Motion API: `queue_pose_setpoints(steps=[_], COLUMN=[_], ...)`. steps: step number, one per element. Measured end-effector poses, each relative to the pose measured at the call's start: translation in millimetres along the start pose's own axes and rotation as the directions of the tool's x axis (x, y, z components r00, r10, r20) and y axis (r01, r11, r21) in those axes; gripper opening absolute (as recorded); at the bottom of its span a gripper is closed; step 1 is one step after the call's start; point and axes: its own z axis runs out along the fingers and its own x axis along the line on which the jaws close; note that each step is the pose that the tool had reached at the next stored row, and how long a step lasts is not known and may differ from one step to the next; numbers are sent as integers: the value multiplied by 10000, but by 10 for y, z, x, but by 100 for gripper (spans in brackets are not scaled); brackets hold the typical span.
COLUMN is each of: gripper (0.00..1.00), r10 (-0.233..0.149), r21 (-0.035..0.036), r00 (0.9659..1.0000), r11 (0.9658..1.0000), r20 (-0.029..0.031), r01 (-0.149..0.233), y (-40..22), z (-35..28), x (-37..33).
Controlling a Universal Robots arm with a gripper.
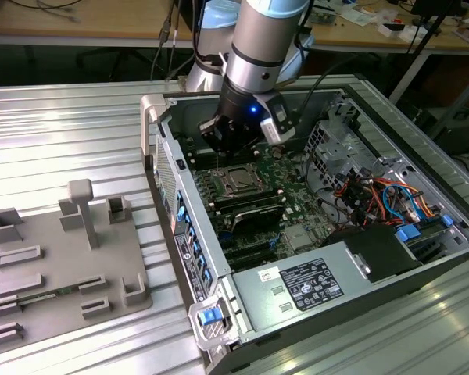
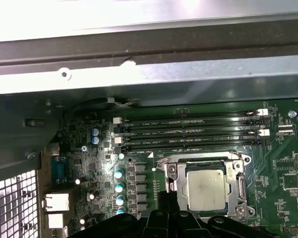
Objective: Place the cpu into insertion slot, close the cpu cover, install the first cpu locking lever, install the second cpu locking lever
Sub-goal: 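Install the first cpu locking lever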
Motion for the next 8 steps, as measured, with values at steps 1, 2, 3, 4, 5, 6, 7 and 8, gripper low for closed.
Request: queue_pose_setpoints(steps=[1, 2, 3, 4, 5, 6, 7, 8], gripper=[11, 11, 11, 11, 11, 11, 11, 11], r10=[-22, -34, -43, -51, -58, -75, -90, -108], r21=[1, 1, 0, 0, 0, 0, 0, 0], r00=[10000, 10000, 10000, 10000, 10000, 10000, 10000, 9999], r11=[10000, 10000, 10000, 10000, 10000, 10000, 10000, 9999], r20=[4, 11, 19, 25, 30, 35, 36, 40], r01=[22, 34, 43, 51, 58, 75, 90, 108], y=[-1, -1, -2, -3, -4, -5, -6, -7], z=[0, 0, 1, 1, 1, 2, 2, 2], x=[13, 28, 45, 65, 87, 120, 140, 157])
